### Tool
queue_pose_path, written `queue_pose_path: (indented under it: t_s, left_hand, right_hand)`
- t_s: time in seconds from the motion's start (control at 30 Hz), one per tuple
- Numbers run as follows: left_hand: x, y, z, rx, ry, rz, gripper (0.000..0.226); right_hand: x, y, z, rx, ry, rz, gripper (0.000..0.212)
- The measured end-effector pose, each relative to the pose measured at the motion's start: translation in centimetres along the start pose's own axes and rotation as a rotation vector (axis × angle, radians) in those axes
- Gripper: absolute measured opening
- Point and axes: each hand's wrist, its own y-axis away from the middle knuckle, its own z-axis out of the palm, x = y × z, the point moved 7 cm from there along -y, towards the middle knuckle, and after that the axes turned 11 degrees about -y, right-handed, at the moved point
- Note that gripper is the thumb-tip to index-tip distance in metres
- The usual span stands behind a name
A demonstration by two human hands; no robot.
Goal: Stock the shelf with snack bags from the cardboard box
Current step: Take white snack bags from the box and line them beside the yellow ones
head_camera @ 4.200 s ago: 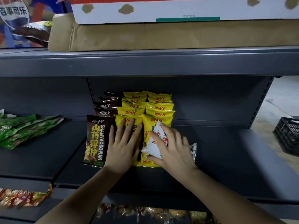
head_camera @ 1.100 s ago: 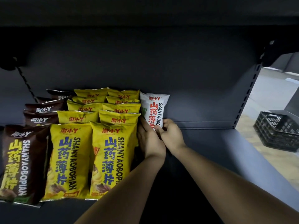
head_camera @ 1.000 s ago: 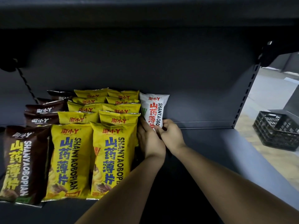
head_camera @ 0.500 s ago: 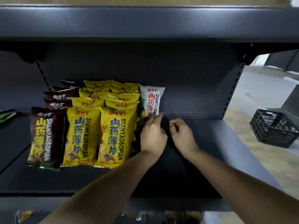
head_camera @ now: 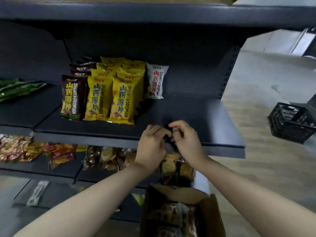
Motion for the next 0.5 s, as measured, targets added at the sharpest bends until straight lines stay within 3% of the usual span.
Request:
queue_pose_path:
  t_s: [0.2, 0.33, 0.5]
  left_hand:
    - [0.8, 10.1, 3.7, -0.185, 0.063, -0.152, 0.032]
    - [0.1, 16.7, 8.6, -0.518, 0.051, -0.274, 0.044]
    - [-0.8, 23.0, 14.6, -0.988, 0.028, -0.411, 0.038]
  right_hand:
    - [5.1, 8.5, 2.3, -0.261, 0.066, 0.206, 0.021]
    - [10.9, 13.3, 3.6, -0.409, 0.172, 0.368, 0.028]
    - [18.7, 17.1, 3.9, -0.453, 0.223, 0.594, 0.020]
